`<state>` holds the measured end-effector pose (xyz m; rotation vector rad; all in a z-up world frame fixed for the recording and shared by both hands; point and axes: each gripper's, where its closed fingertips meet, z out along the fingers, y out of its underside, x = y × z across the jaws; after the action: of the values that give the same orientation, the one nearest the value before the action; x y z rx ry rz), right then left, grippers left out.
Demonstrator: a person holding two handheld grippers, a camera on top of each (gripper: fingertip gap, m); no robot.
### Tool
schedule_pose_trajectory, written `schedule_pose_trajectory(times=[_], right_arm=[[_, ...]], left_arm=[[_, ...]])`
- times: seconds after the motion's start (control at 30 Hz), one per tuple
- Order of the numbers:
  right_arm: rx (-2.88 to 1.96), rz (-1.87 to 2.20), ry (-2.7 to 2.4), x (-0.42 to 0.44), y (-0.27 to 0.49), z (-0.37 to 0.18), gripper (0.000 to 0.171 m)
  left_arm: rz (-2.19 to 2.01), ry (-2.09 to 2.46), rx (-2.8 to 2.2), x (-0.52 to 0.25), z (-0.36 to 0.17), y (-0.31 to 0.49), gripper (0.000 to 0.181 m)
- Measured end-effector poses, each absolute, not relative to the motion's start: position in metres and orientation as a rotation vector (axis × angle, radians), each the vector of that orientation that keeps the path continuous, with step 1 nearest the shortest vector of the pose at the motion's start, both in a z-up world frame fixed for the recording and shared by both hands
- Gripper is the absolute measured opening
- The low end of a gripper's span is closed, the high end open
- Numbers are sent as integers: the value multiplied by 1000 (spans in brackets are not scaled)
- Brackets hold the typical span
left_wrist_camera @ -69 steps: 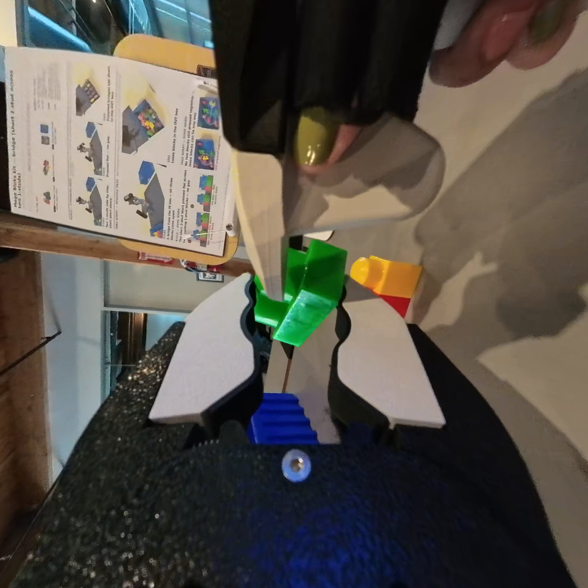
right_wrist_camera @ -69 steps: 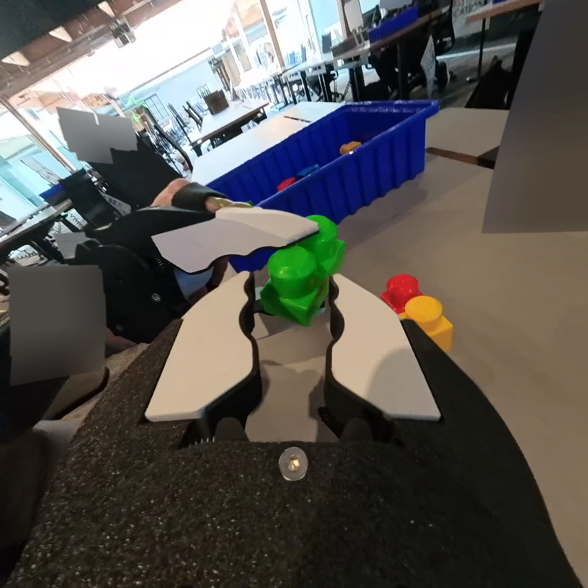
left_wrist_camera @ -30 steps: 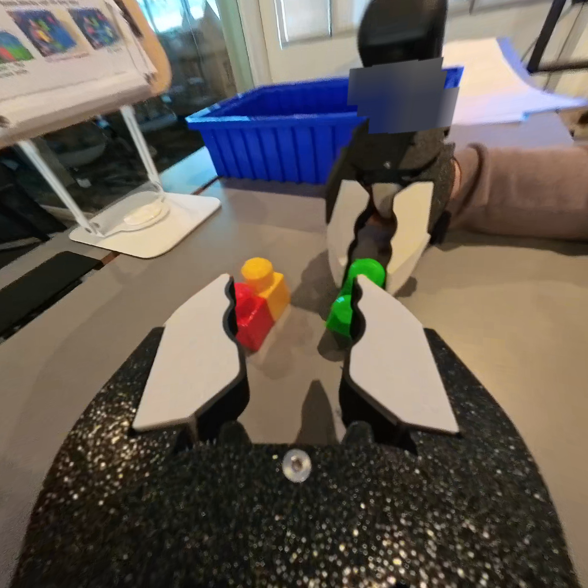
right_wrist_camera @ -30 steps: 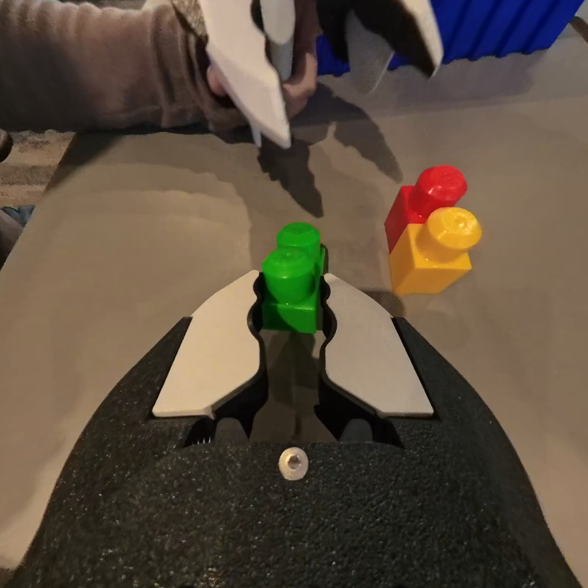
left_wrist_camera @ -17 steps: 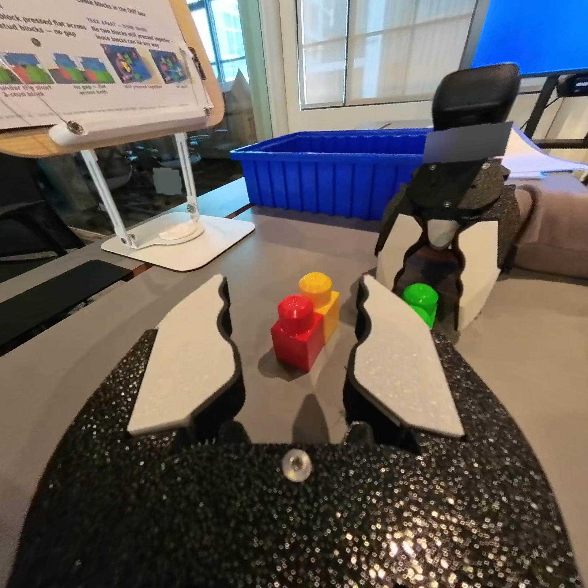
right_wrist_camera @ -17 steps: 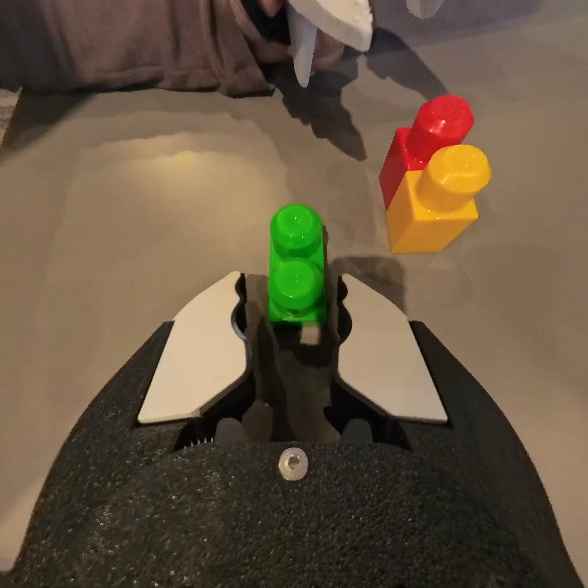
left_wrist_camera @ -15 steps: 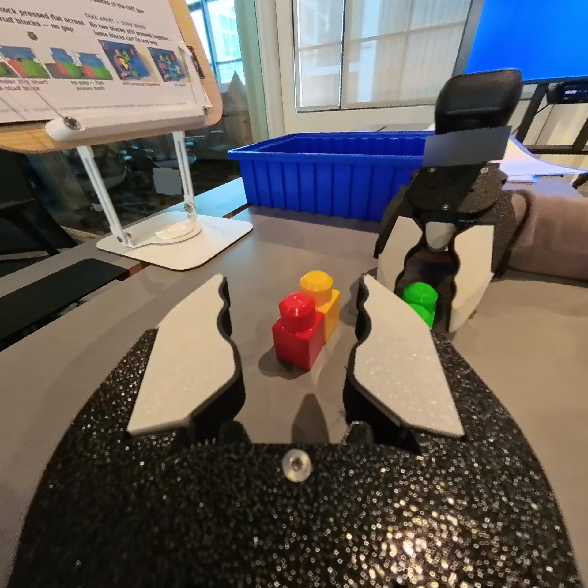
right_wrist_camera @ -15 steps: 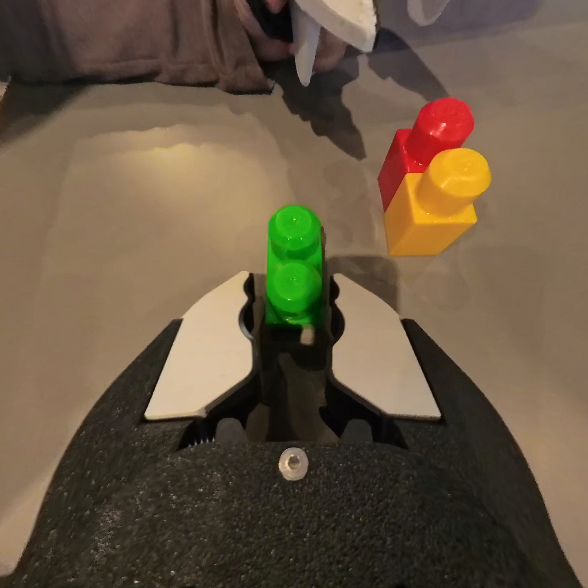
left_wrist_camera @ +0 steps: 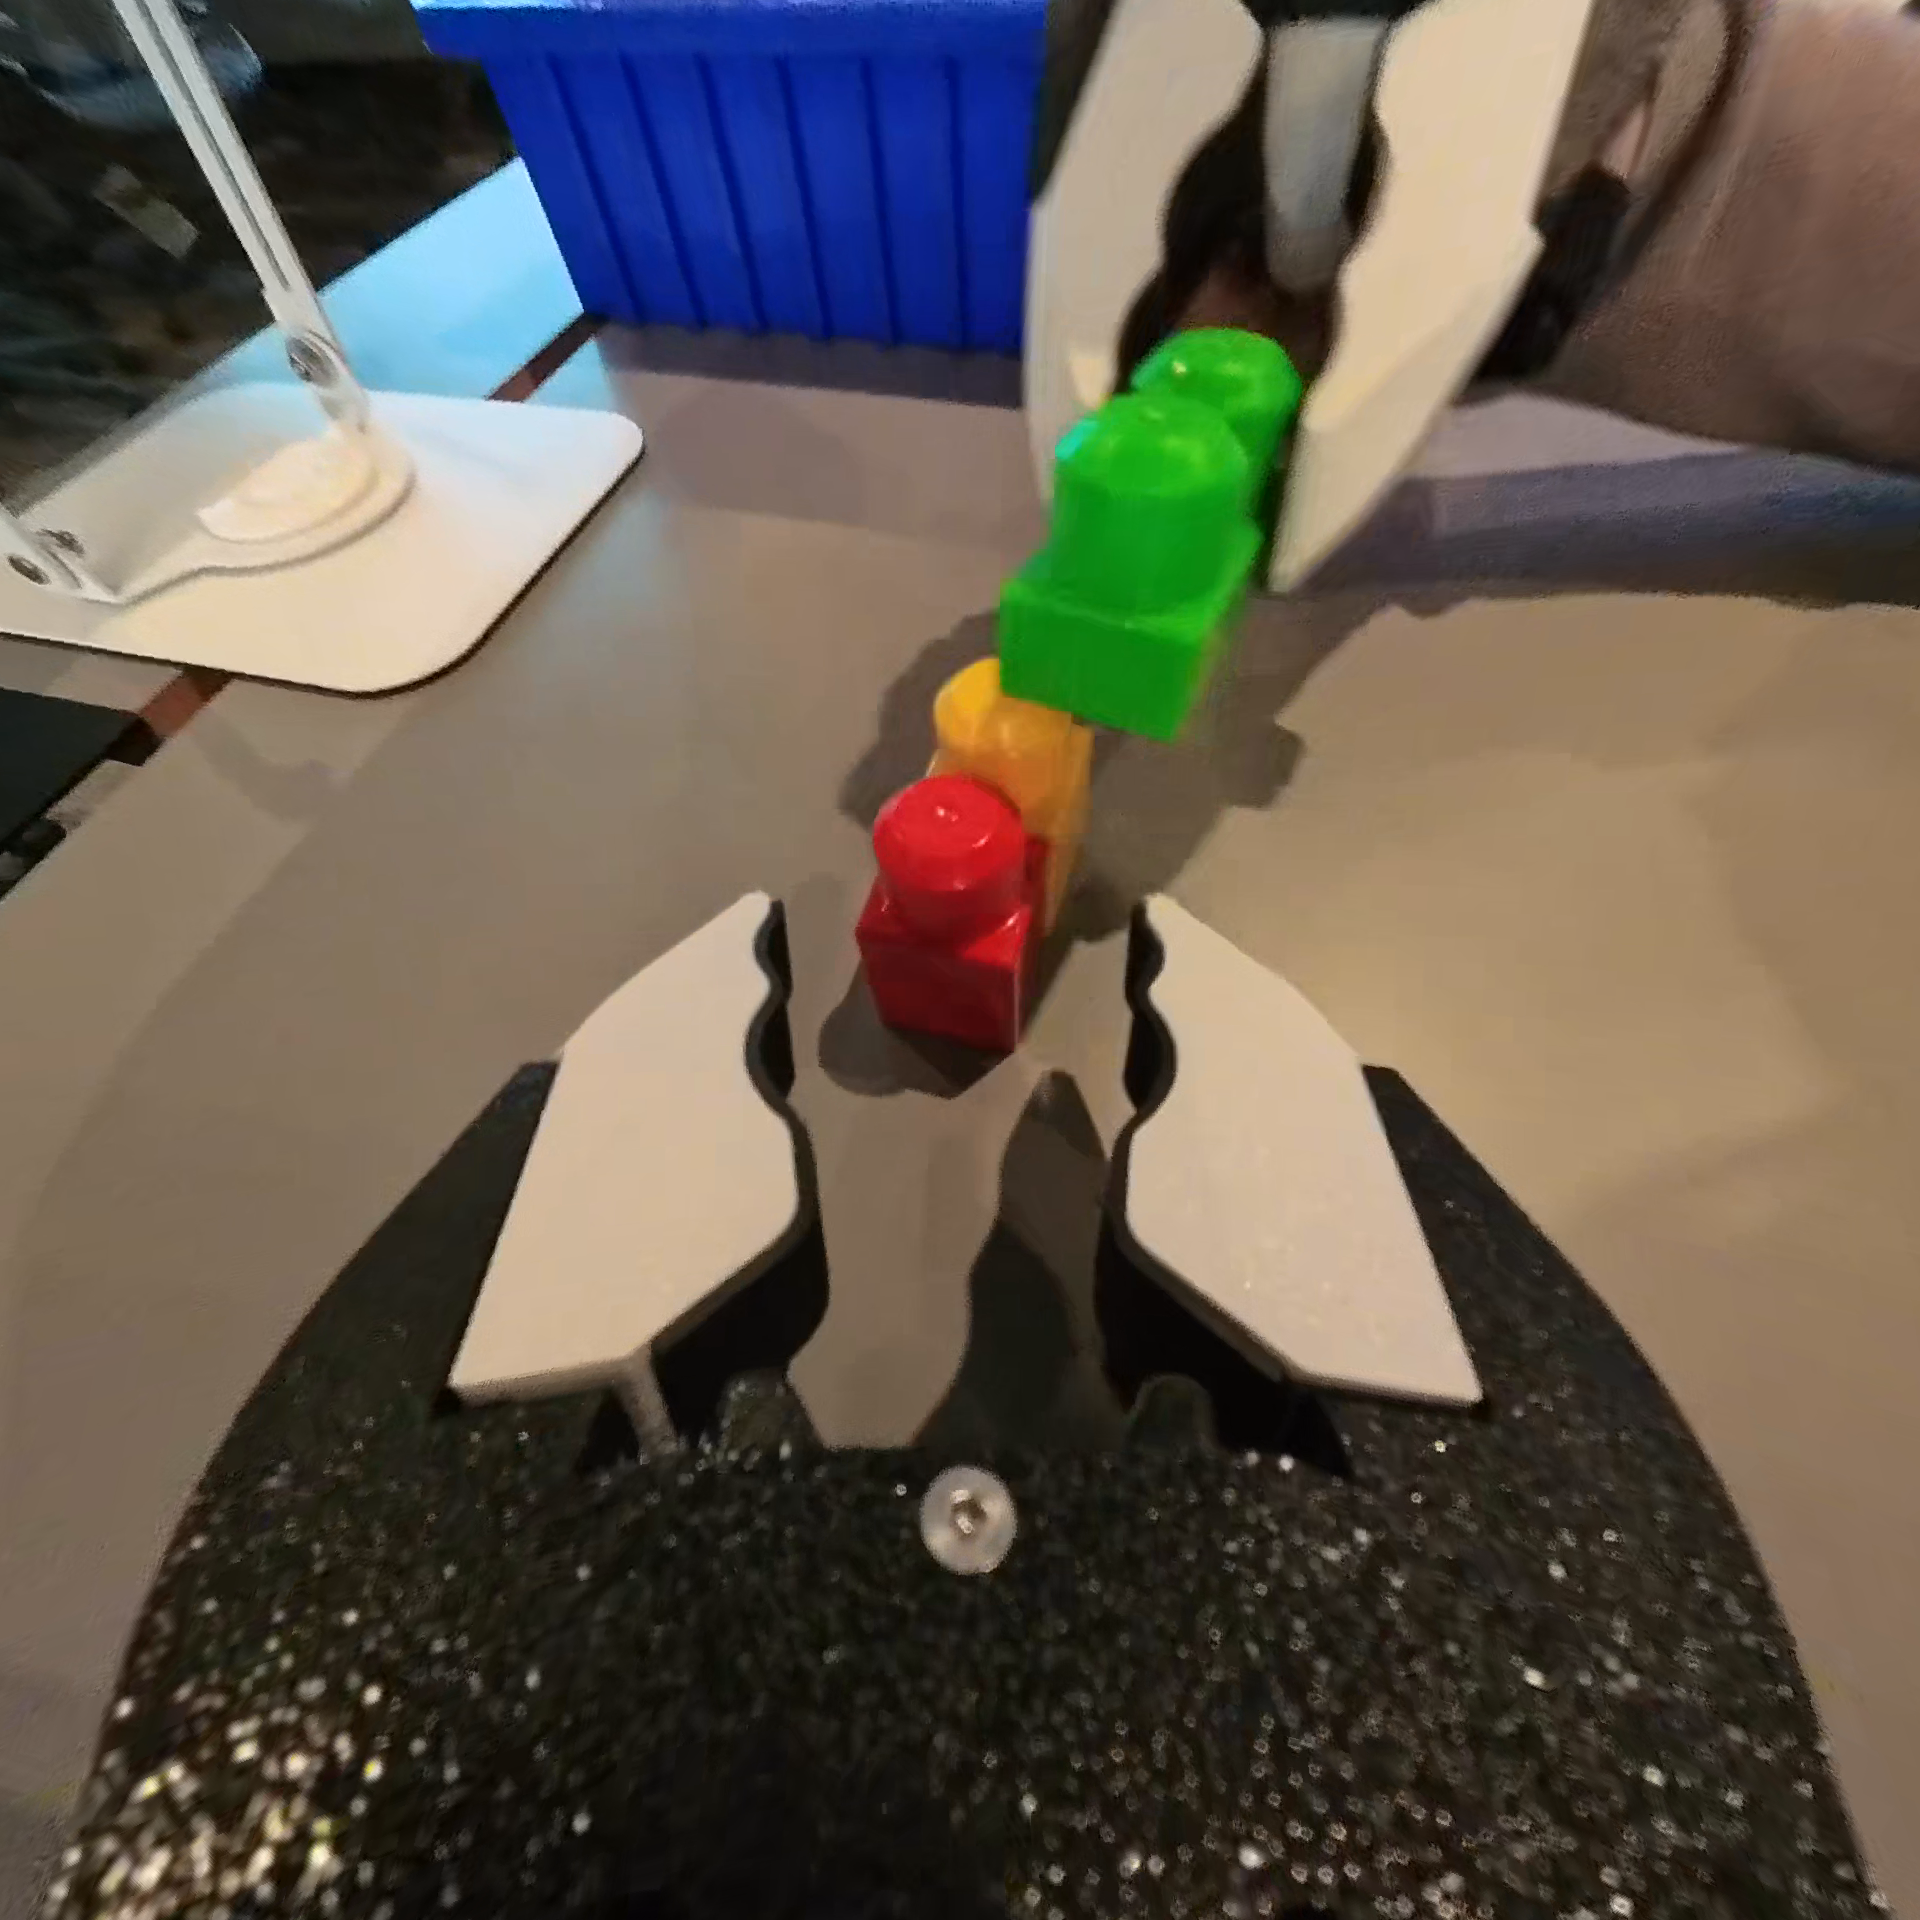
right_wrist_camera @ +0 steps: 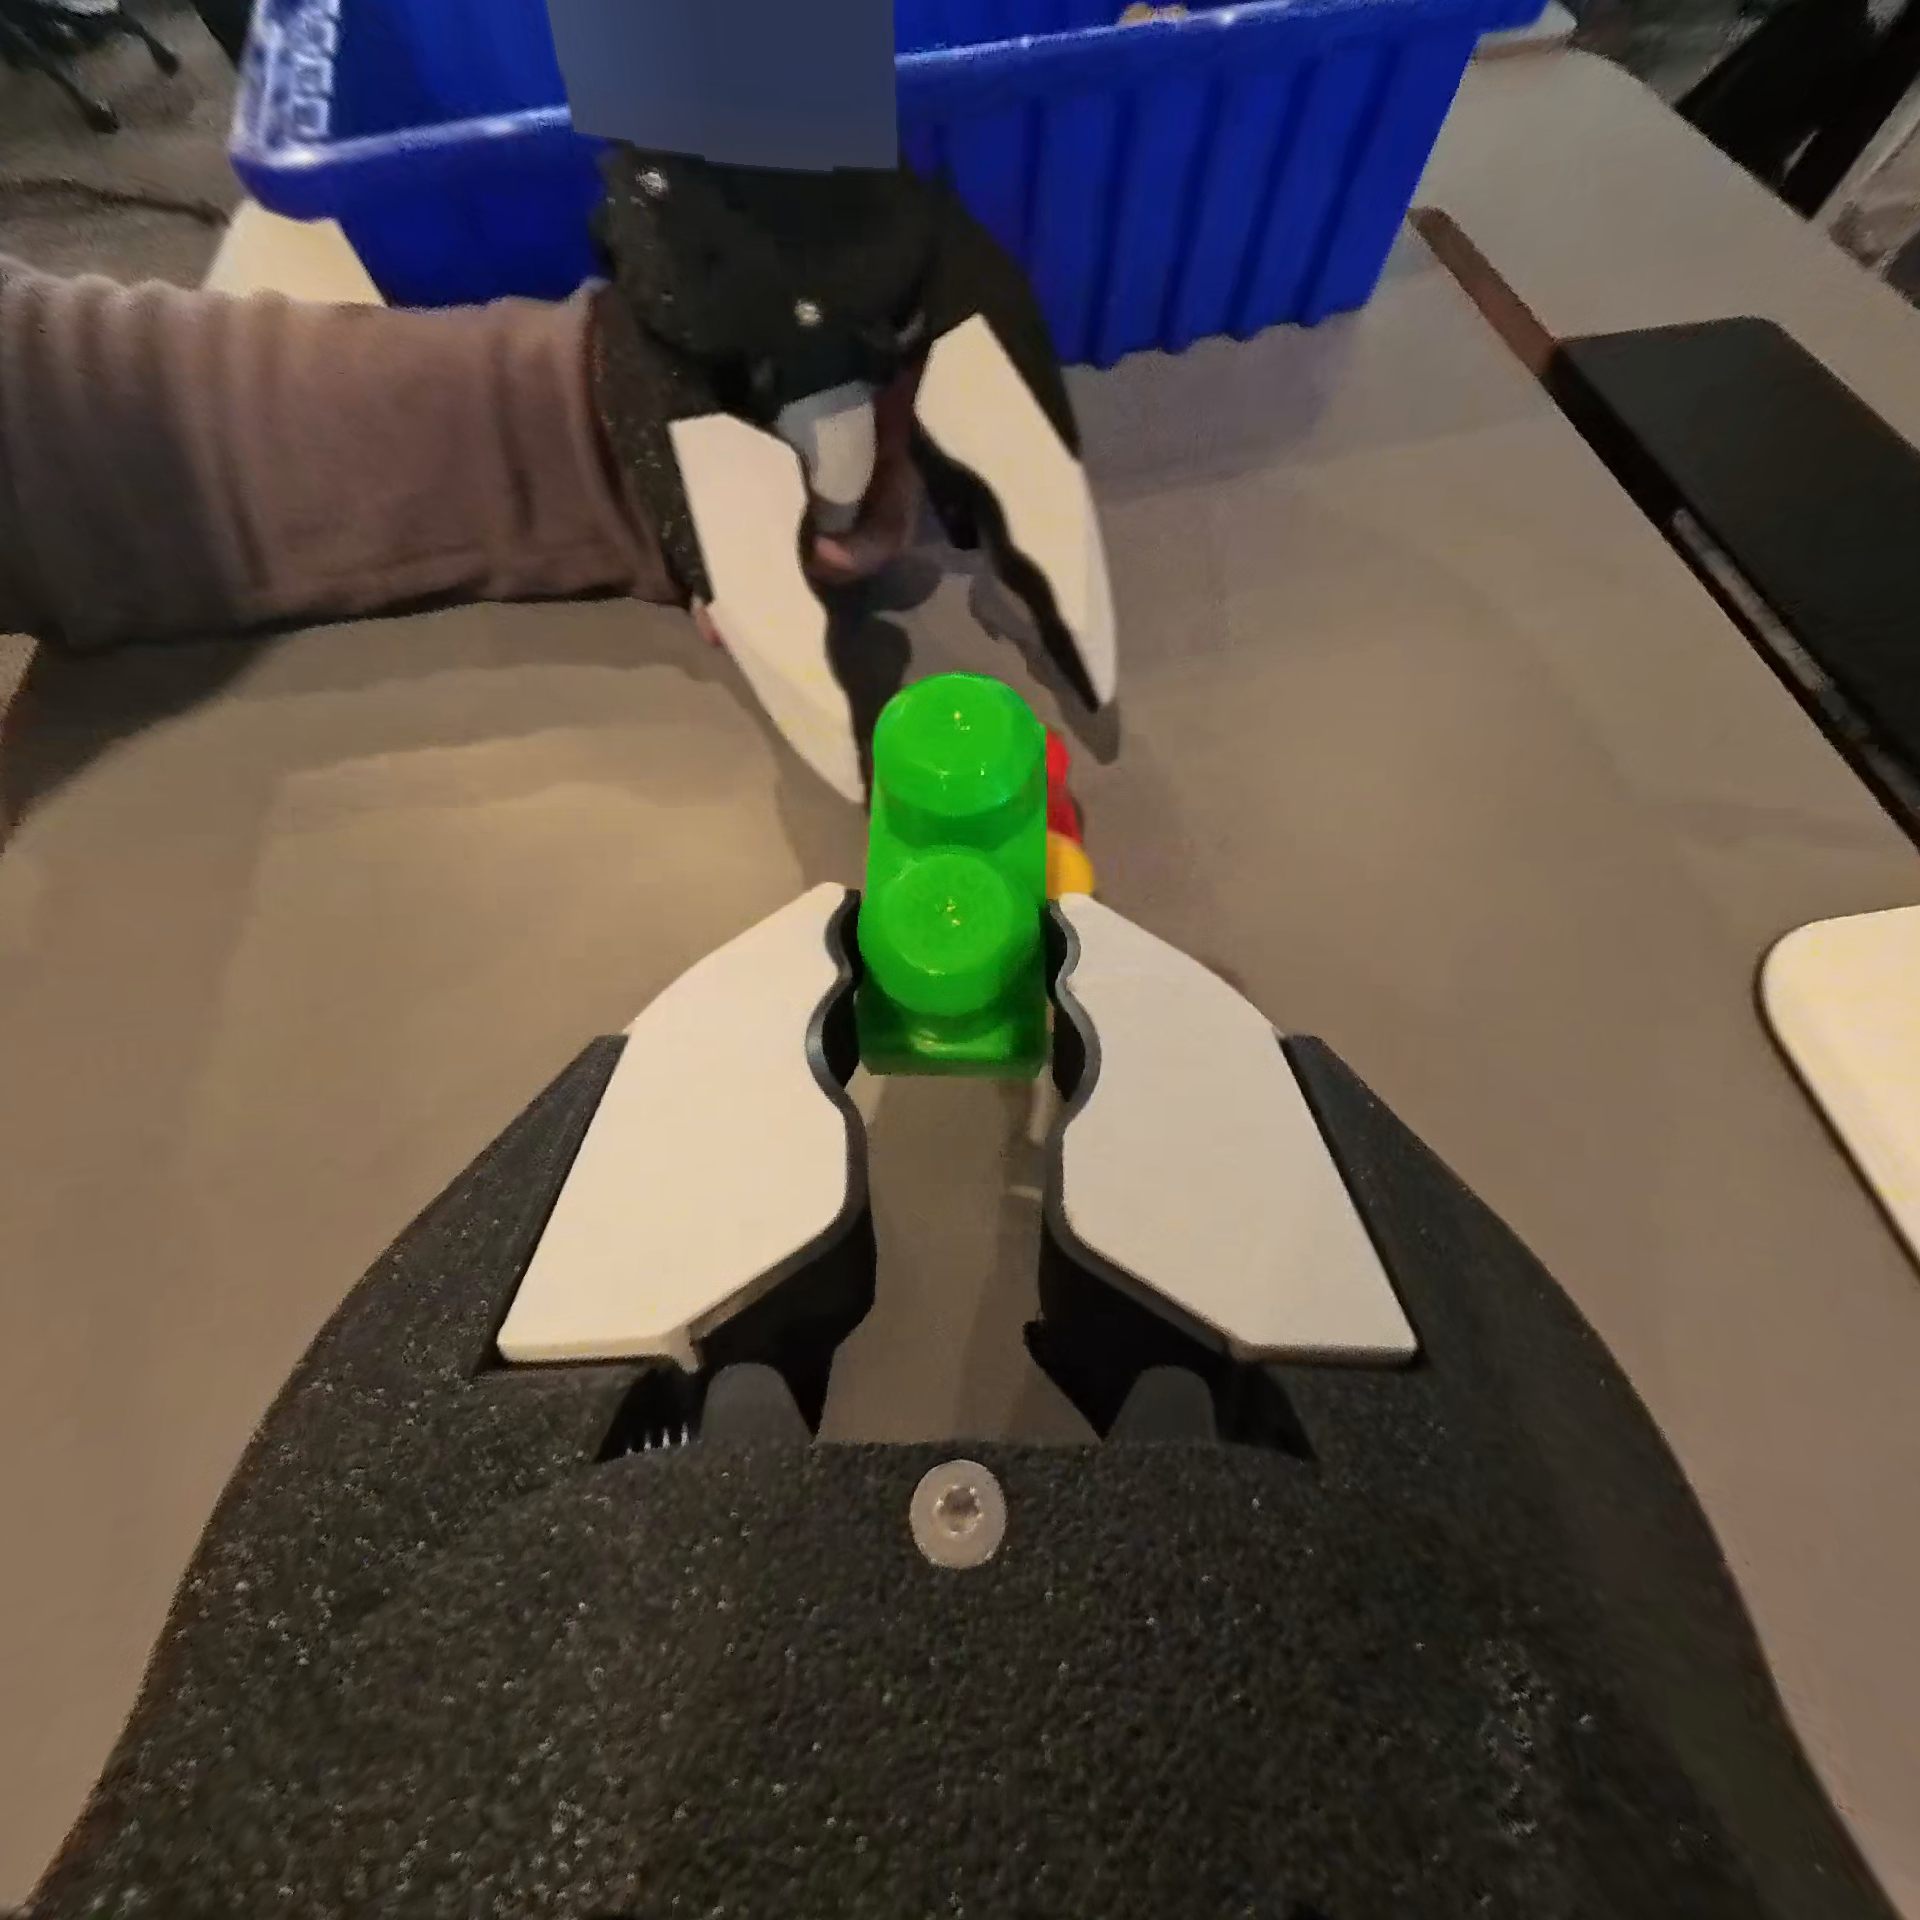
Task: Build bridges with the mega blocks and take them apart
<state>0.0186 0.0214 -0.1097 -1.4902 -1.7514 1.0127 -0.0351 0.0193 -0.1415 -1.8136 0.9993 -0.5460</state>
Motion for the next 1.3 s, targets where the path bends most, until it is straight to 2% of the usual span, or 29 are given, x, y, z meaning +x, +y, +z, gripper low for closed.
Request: schedule_pose_trajectory(times=[0.43,0.73,0.97,1.3], right_arm=[[-1497,1006,-1919,-13,33,-117,33],[-1457,941,-1971,-13,32,-121,33],[-1452,921,-2007,-11,32,-129,33],[-1458,916,-2079,-8,32,-134,34]], left_arm=[[-570,1043,-1838,-41,-149,17,43],[-598,1088,-1860,-36,-156,18,38],[-577,1114,-1855,-34,-158,19,24],[-595,1120,-1865,-31,-158,16,28]])
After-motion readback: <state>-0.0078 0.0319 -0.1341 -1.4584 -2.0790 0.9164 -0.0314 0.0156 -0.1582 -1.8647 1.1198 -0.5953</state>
